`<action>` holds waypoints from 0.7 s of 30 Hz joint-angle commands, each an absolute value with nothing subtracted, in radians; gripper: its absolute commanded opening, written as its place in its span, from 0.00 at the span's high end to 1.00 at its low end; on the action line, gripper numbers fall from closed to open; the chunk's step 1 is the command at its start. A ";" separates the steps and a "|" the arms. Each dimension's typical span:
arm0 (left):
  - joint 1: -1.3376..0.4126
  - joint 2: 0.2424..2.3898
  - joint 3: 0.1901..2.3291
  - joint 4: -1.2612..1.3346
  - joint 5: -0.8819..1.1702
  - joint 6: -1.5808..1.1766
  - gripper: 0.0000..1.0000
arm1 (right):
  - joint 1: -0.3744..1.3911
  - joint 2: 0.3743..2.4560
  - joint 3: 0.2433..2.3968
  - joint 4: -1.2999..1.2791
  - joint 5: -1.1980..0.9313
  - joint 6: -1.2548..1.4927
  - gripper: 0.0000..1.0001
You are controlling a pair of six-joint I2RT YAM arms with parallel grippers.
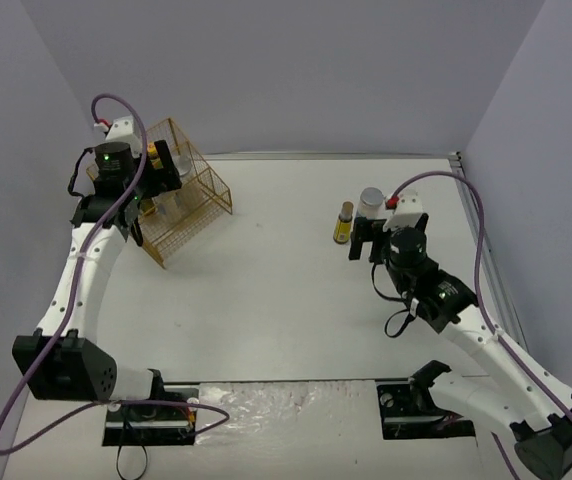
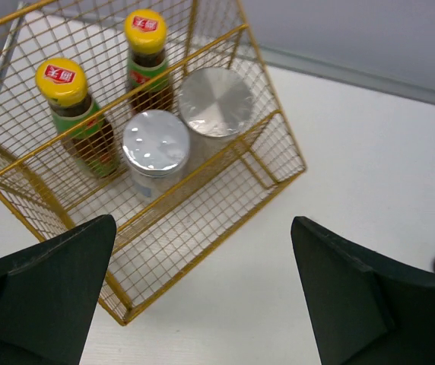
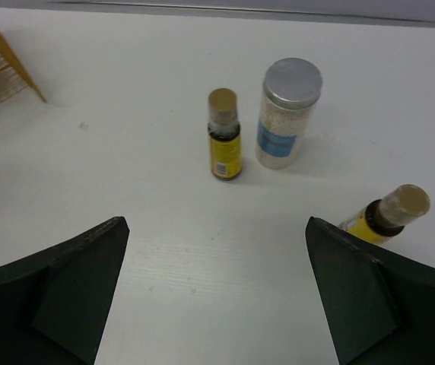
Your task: Organize the condiment bottles
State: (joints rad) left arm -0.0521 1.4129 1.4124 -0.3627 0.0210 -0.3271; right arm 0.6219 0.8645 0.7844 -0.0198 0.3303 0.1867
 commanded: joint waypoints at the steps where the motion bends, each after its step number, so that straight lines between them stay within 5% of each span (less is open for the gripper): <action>1: -0.059 1.197 1.311 -0.377 0.215 -0.311 0.03 | 0.493 0.957 0.879 0.030 0.330 0.230 0.02; 9: -0.103 0.854 0.884 -0.279 0.252 -0.250 0.03 | 0.306 1.160 0.969 0.131 0.207 0.222 0.04; 21: -0.144 0.803 0.800 -0.297 0.121 -0.207 0.03 | 0.191 1.545 1.175 0.245 0.066 0.190 0.11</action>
State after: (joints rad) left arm -0.1366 0.8168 0.7544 -0.3547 0.1831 -0.2394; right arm 0.2135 1.4737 1.0786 0.1334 0.1392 0.2085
